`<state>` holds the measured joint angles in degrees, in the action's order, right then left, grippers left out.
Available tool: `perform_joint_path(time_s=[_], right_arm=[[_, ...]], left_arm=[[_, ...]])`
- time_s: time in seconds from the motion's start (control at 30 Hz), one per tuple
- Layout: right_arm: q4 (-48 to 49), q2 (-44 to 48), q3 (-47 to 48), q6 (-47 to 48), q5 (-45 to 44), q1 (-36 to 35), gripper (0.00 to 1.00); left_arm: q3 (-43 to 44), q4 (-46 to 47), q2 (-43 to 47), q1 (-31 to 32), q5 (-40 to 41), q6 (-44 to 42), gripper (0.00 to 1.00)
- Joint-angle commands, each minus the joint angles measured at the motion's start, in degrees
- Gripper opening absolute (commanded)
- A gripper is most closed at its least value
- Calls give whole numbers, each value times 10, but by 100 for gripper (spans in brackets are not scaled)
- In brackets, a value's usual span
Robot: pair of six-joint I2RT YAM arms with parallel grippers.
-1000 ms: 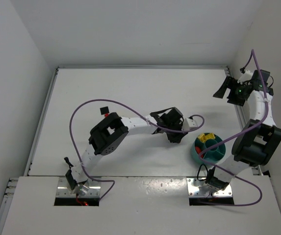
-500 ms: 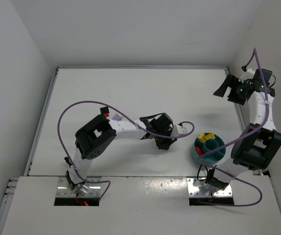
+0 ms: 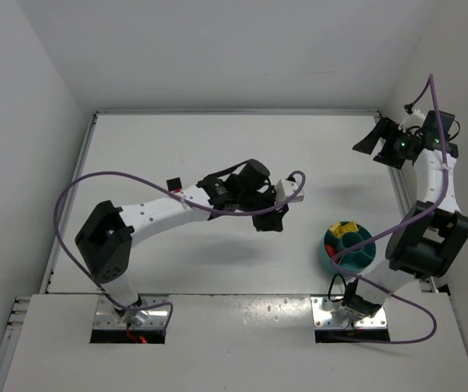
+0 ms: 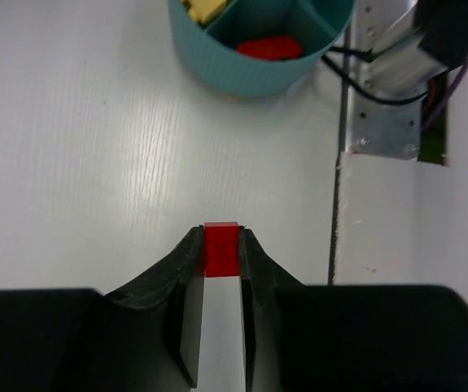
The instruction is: Sort the legos into containers by color
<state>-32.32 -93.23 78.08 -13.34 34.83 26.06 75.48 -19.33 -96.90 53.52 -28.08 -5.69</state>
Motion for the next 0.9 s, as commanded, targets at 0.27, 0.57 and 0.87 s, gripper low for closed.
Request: perform_joint_path(time_s=[0.27,0.57,0.87], right_arm=[[54,9,18,-34,11,-3,88],[48,9,23,-10,-1,-3,88],[48,4,17,-5,5,-3,88]], left_arm=[[118,4,-20,38,-95,20,6],[144,32,-100,81,-85,37,6],[213,45,-179,91,-78,68,6]])
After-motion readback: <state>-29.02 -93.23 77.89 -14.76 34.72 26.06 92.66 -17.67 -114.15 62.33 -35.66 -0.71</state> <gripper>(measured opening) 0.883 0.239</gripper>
